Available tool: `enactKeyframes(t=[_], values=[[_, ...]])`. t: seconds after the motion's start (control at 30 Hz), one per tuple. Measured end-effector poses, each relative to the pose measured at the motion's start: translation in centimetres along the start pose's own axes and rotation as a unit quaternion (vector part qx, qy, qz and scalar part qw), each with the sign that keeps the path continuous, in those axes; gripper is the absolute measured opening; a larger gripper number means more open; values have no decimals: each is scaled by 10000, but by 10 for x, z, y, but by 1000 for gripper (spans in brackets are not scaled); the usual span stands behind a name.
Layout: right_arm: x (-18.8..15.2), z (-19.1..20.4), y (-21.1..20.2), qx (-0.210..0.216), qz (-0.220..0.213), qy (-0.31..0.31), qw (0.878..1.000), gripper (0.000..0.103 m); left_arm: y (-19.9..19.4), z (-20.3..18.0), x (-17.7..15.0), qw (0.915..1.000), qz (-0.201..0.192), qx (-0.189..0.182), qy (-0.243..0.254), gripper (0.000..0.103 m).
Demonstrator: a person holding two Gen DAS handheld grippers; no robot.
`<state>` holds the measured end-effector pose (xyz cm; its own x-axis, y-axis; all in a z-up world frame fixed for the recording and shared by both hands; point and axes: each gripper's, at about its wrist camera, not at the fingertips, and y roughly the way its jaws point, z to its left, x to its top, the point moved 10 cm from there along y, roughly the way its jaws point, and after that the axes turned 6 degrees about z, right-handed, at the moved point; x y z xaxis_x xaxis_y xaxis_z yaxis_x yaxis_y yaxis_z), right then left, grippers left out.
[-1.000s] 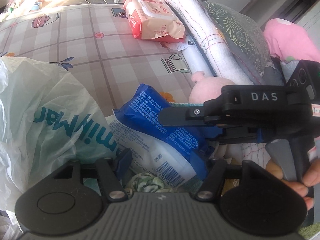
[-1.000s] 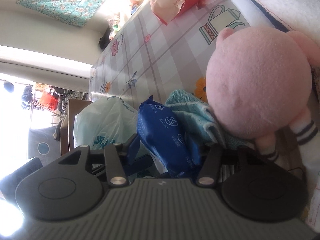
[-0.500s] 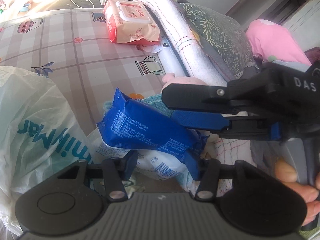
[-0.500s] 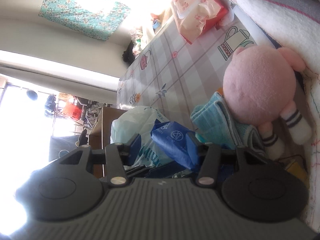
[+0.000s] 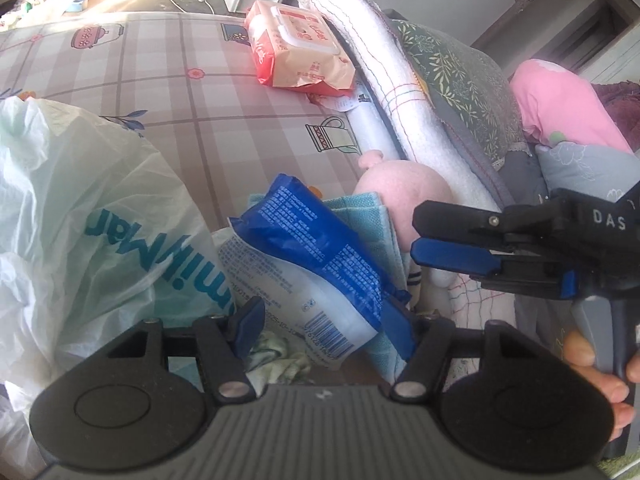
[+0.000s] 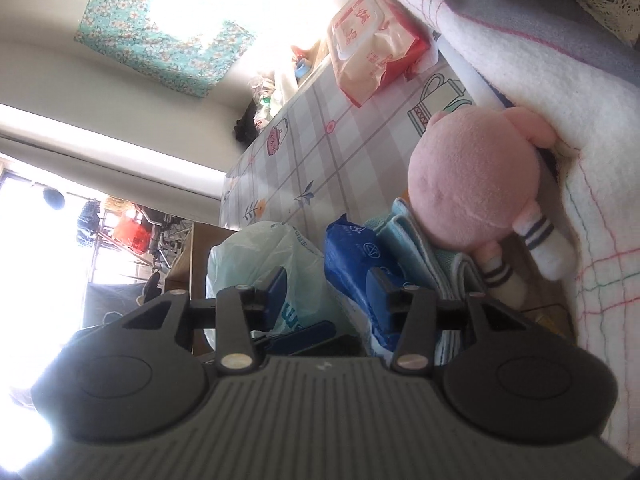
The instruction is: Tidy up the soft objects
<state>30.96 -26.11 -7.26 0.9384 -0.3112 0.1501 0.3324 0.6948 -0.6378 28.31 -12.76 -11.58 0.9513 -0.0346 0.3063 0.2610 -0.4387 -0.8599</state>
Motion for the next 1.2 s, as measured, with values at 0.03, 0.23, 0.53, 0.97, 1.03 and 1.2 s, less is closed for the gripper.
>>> enactKeyframes(t=[0.03, 0.23, 0.53, 0.97, 1.03, 1.2], values=[[1, -2, 1, -111, -1, -56, 9999, 46, -5, 1, 1, 9999, -38, 113, 40, 65], [7, 1, 36, -937, 362, -842, 9914, 55, -24, 7, -2, 9988, -120, 386, 260, 67], [-7, -4, 89, -1408, 1317, -1341, 9720, 54, -38, 24, -10, 9984, -173, 488, 217, 68], [6, 42, -3, -1887, -109, -2023, 9609, 25, -46, 8, -14, 9982, -291, 356, 389, 69], [9, 48, -20, -2350, -411, -2372, 9417, 25, -43, 7, -15, 9983, -276, 339, 386, 69], [-1, 47, -22, -3568, -875, -3442, 8640, 26, -35, 7, -18, 9986, -209, 350, 331, 69]])
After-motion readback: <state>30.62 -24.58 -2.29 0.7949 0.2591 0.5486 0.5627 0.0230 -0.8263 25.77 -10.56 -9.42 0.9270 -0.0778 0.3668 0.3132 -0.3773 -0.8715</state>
